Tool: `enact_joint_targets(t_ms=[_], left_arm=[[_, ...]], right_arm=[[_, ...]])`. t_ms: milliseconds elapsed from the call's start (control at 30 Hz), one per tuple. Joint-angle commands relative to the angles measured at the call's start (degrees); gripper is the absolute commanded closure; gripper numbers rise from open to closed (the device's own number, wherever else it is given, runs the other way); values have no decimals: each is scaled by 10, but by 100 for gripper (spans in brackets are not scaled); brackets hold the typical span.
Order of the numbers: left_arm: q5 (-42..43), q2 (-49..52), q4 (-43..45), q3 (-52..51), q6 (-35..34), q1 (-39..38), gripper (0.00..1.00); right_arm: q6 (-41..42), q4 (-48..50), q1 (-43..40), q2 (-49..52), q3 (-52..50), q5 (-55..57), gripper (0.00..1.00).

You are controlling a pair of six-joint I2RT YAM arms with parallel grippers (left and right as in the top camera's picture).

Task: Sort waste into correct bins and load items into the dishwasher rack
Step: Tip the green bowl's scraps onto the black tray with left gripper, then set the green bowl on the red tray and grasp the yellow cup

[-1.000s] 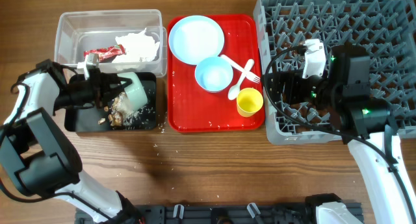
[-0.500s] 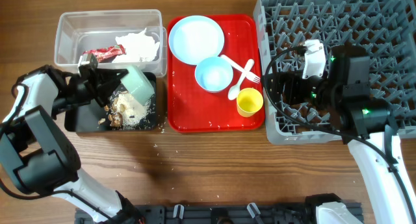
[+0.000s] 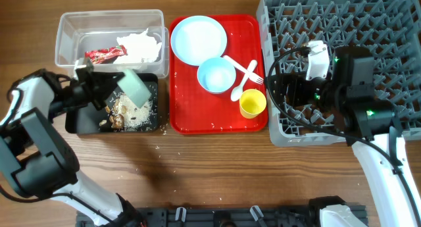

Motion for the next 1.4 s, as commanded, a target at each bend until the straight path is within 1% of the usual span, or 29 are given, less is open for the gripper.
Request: enact_joint_targets(t_ms=[0, 67, 100, 167, 267, 333, 400, 467, 533, 567, 600, 667, 700, 767, 800, 833, 867, 900, 933, 1033, 1133, 1233, 1267, 1300, 1367], left_arm=[[-55, -52, 2, 3, 15, -76, 96], [-130, -87, 31, 8, -1, -132, 96], [-196, -103, 57, 8, -41, -164, 96], [-304, -118, 97, 8, -100, -228, 96], [-529, -117, 165, 8, -186, -378, 96], [-669, -110, 196, 8, -206, -464, 96], [-748, -94, 229, 8, -216, -540, 96], [-800, -76, 250, 8, -221, -590, 96], [-825, -60, 258, 8, -221, -613, 96], [-828, -49, 259, 8, -220, -624, 93], [-828, -46, 261, 8, -220, -627, 87], [-825, -46, 270, 9, -221, -629, 55], [-823, -47, 271, 13, -221, -629, 47], [-808, -50, 256, 44, -221, -627, 37], [-801, -54, 243, 67, -220, -627, 34], [-789, -57, 228, 101, -217, -627, 30], [-777, -59, 223, 121, -212, -627, 28], [-759, -59, 223, 144, -207, -627, 24], [-732, -59, 235, 151, -173, -627, 23], [-726, -47, 248, 150, -146, -634, 23], [-724, -17, 248, 150, -123, -647, 26], [-724, 20, 253, 150, -121, -660, 28], [-724, 29, 255, 150, -121, -661, 31], [-724, 40, 257, 150, -121, -663, 37], [-724, 46, 259, 150, -121, -664, 57]], right_arm=[[3, 4, 0, 4, 10, -7, 0], [3, 6, 0, 4, 10, -7, 0], [3, 7, 0, 4, 10, -7, 0], [3, 11, 0, 4, 11, -7, 0], [4, 11, 0, 4, 10, -7, 0], [3, 12, 0, 4, 10, -7, 0], [3, 12, 0, 4, 10, -7, 0], [3, 11, 0, 4, 10, -7, 0], [3, 12, 0, 4, 10, -7, 0], [4, 12, 0, 4, 10, -7, 0], [3, 12, 0, 4, 10, -7, 0], [3, 12, 0, 4, 10, -7, 0], [4, 21, 0, 3, 11, -19, 0], [15, 62, 0, 0, 11, -50, 0], [23, 77, -2, -4, 13, -50, 0], [23, 79, -8, -9, 19, -50, 0], [23, 74, -18, -15, 29, -50, 0], [19, 68, -31, -27, 39, -50, 0], [11, 61, -50, -45, 45, -48, 0], [0, 22, -103, -109, 47, 2, 0], [-12, -14, -110, -124, 47, 28, 0], [-13, -34, -110, -108, 46, 28, 0], [-13, -35, -110, -102, 46, 28, 0], [-13, -39, -110, -95, 46, 28, 0], [-13, -41, -110, -85, 46, 28, 0]])
